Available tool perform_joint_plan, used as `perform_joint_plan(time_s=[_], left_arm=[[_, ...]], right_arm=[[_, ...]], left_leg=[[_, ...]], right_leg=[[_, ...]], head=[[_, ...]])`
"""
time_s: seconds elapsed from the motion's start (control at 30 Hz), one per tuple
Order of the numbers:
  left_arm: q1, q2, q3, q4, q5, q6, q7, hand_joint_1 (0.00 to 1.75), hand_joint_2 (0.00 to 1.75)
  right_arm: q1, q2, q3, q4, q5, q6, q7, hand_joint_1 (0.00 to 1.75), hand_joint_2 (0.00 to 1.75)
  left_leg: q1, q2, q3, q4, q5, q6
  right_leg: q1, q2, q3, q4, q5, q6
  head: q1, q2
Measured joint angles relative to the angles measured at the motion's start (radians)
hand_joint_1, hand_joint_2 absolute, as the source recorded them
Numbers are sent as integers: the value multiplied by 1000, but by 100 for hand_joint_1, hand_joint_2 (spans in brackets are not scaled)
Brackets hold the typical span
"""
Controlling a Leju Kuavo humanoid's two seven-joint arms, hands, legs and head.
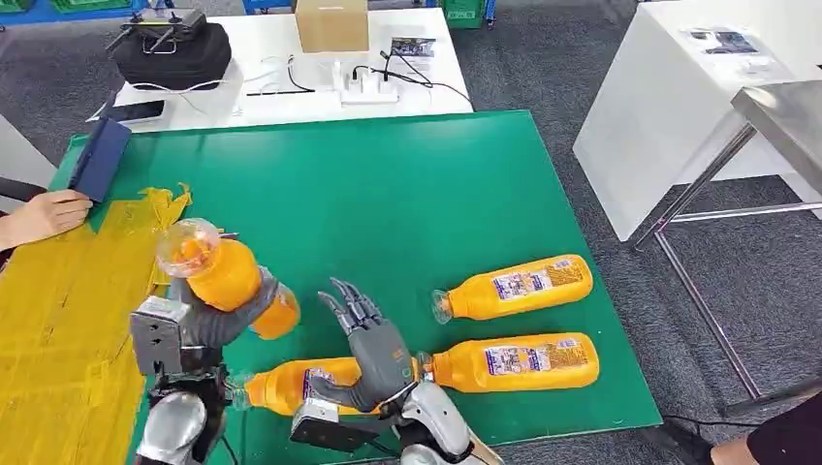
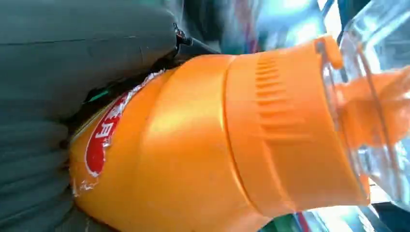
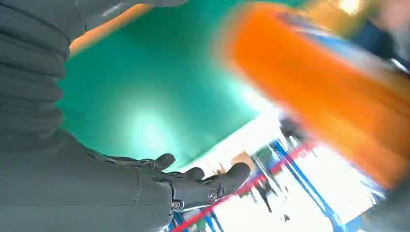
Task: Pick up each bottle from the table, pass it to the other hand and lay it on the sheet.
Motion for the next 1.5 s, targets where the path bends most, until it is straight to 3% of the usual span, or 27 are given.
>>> perform_joint_plan(time_s=[0.27,0.5,0.9,0.93,0.97,1.03,1.07,1.1,1.13,1.17,1.2,1.23,1.27,1.3,1.33,1.4,1.43,1.5], left_arm=[[-12,50,92,-13,-405,173,101,175,175],[-15,75,114,-13,-422,179,114,175,175],[-156,181,161,231,-1015,174,400,175,175],[-168,180,158,257,-1032,168,410,133,175],[-177,180,150,281,-1041,163,418,140,175],[-196,177,135,327,-1057,154,431,175,175],[-205,174,123,351,-1066,154,433,175,175],[-215,170,109,374,-1076,154,433,155,175],[-222,169,93,397,-1087,154,433,112,175],[-229,166,79,418,-1104,154,440,37,175],[-239,162,65,443,-1125,154,450,0,175],[-252,160,48,474,-1143,150,457,0,175],[-267,156,33,503,-1153,144,464,0,175],[-283,151,15,542,-1162,138,476,0,175],[-296,146,5,573,-1166,134,487,0,175],[-320,134,-10,634,-1167,128,510,0,175],[-331,127,-15,661,-1166,124,518,0,175],[-346,118,-21,700,-1161,113,529,0,175]], right_arm=[[34,-51,-11,-73,97,107,85,0,175],[39,-74,-11,-101,103,116,91,0,175],[23,-154,36,-103,198,311,232,0,175],[19,-157,42,-99,206,321,252,0,175],[14,-160,44,-92,215,329,265,0,175],[2,-161,50,-69,232,344,292,0,175],[-5,-161,53,-54,239,352,301,0,175],[-15,-159,57,-37,246,356,308,0,175],[-27,-155,60,-20,249,359,310,0,175],[-39,-151,63,-4,249,363,311,0,175],[-50,-147,66,13,249,365,312,0,175],[-63,-143,68,34,250,369,312,14,175],[-76,-136,71,51,251,373,312,52,175],[-90,-128,75,77,254,375,312,61,175],[-102,-122,78,94,257,375,314,82,175],[-118,-109,84,124,263,375,322,82,175],[-124,-103,87,137,264,374,325,110,175],[-133,-95,90,154,265,374,328,110,175]], left_leg=[[0,0,0,0,0,0],[0,0,0,0,0,0],[1,-1,2,0,0,0],[1,-1,2,0,0,0],[0,0,2,0,0,0],[0,0,2,0,0,0],[0,0,2,0,0,0],[0,0,2,0,0,0],[0,0,2,0,0,0],[0,0,3,0,0,0],[0,1,4,0,0,0],[0,1,6,0,0,0],[0,2,8,0,0,-1],[0,2,9,0,-1,-2],[0,4,10,0,-1,-2],[1,6,13,0,-2,-2],[1,7,14,0,-2,-2],[2,9,15,0,-2,-3]], right_leg=[[0,0,-3,0,0,0],[0,0,0,0,0,0],[0,0,-7,0,0,0],[0,0,-7,0,0,0],[0,0,-7,0,0,0],[0,0,-5,0,0,0],[-1,0,-4,0,0,0],[-1,0,-4,0,0,0],[0,0,-3,0,0,0],[0,1,-3,0,0,0],[0,2,-4,0,0,0],[0,2,-4,0,0,0],[0,2,-3,-1,0,0],[0,3,-2,0,0,0],[1,4,-2,0,0,-1],[1,7,0,0,1,-1],[2,8,0,0,1,-1],[3,9,1,0,1,-2]], head=[[0,0],[0,0],[0,0],[0,0],[0,0],[0,0],[0,0],[0,0],[0,0],[0,0],[0,0],[0,0],[0,0],[0,0],[0,0],[0,0],[0,0],[0,0]])
